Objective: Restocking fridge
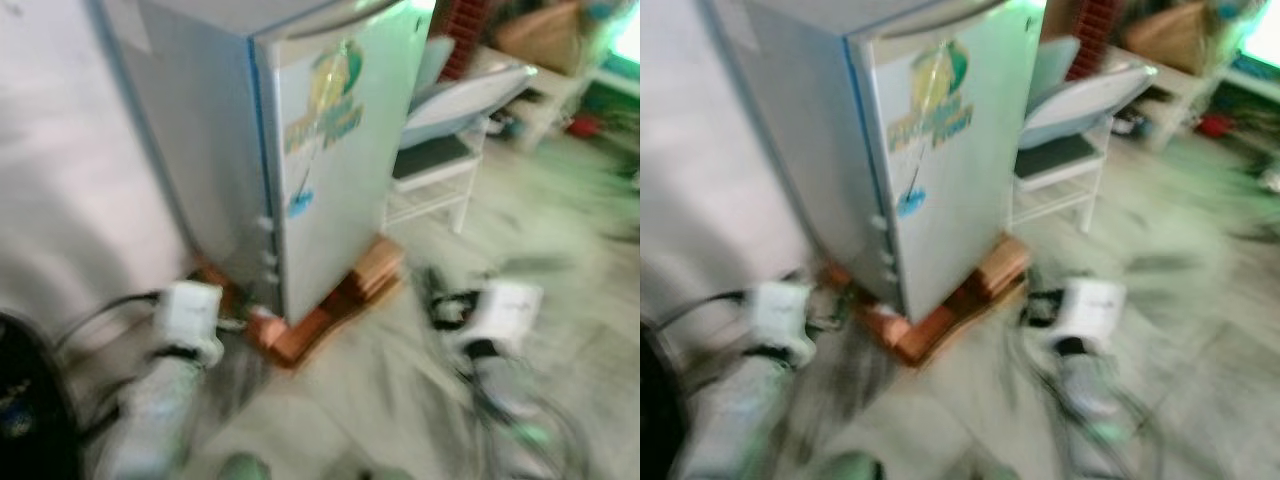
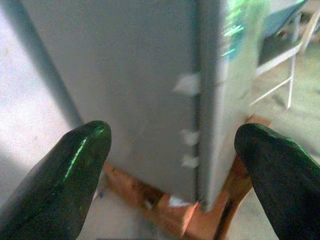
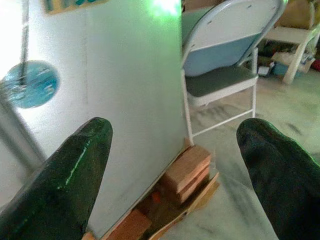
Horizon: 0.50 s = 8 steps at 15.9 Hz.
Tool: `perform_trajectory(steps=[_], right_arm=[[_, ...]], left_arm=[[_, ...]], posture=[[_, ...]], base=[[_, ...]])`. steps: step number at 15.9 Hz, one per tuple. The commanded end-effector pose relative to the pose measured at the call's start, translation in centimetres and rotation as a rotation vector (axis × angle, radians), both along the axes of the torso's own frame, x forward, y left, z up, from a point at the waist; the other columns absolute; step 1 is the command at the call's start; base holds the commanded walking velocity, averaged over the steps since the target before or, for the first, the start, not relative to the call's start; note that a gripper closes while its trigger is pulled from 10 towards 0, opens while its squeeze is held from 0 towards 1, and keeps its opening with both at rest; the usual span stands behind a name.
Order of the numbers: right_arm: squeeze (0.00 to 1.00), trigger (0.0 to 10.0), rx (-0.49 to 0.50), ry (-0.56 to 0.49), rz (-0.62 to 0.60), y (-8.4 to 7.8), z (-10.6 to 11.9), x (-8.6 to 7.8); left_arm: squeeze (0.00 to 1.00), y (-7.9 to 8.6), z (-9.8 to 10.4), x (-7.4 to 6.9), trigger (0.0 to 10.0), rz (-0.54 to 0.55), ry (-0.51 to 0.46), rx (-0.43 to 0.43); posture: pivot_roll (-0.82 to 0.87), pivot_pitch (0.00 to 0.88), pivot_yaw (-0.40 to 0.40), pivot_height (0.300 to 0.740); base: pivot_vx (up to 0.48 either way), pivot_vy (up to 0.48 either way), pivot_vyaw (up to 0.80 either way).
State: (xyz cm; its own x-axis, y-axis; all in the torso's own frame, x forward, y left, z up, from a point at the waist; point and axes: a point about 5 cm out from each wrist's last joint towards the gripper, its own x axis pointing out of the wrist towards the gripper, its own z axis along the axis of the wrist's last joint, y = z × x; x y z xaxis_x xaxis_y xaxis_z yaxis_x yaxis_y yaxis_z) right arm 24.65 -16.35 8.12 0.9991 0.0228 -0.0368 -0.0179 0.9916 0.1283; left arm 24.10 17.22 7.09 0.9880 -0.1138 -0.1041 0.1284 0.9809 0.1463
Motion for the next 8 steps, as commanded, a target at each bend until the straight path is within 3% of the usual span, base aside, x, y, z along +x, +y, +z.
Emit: perform_trajectory(steps=[1,8], right_arm=[[0.0,10.0,-0.021,-0.001,-0.036,-1.29,0.08,-0.16],[0.0,10.0,-0.037,0.014,-0.037,-1.16,-0.19,-0.03]], left_arm=[[0.0,-1.11,0.13,0.06,10.0,-0.028,-0.004,-0.012],[0.0,-1.02,-0.03,-0.18,10.0,-0.024,-0.014,0.004]], posture=[[0.08,0.107,-0.033,0.74],[0.09,0.109,-0.042,0.74]], base=[[0.244,0.412,-0.5],[0.0,0.0,0.0]])
